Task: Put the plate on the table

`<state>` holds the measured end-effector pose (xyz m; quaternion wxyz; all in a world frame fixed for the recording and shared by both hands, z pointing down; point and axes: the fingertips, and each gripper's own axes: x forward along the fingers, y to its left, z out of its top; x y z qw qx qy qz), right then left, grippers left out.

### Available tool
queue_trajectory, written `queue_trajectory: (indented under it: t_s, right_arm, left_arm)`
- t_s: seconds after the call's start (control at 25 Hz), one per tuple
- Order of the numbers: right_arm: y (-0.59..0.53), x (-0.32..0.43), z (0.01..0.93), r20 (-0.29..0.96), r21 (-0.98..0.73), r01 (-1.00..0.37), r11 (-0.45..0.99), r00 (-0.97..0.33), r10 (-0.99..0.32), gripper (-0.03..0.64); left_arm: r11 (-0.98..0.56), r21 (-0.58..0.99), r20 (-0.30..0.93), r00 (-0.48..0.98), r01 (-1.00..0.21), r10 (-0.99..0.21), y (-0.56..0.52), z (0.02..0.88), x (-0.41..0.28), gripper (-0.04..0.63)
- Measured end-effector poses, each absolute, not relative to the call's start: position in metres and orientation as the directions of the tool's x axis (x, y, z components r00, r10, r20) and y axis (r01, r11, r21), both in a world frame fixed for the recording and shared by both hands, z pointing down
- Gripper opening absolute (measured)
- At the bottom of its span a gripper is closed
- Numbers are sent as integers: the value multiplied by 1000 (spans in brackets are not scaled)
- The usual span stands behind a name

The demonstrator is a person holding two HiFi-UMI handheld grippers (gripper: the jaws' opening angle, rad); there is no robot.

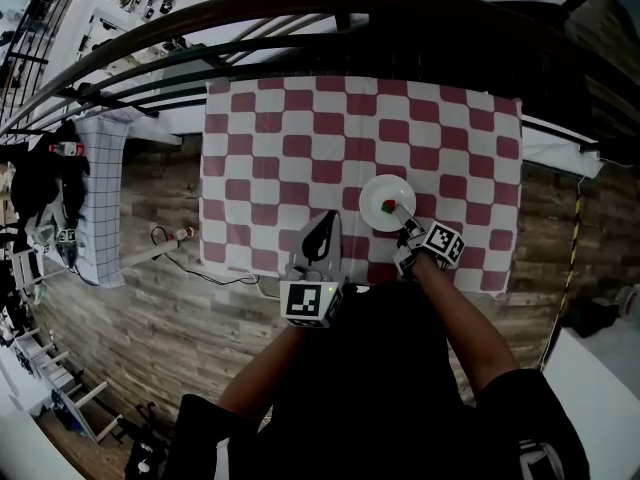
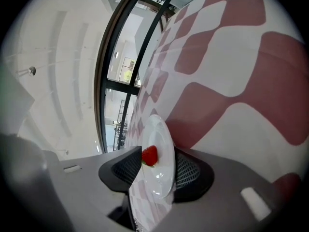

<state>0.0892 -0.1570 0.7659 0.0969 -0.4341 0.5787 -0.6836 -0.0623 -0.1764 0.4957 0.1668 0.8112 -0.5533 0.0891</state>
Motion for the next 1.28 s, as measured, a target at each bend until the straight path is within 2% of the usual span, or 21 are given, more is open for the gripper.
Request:
queue_trajectory:
  t_s: [0.44, 0.8, 1.28]
  right_arm:
    - [-148, 100, 764, 594, -801, -471, -370, -541, -596, 238]
    - [-140, 106, 751, 597, -794, -501, -344, -533, -600, 238]
    - [-114, 102, 687, 515, -835, -470, -285, -487, -705, 230]
  left_arm:
    - [-322, 187, 298, 366, -928, -882, -170, 498, -76, 11]
    - [-334, 199, 270, 379, -921, -885, -162, 490, -82, 11]
    - [-412, 222, 219, 456, -884, -862, -131, 470, -85, 11]
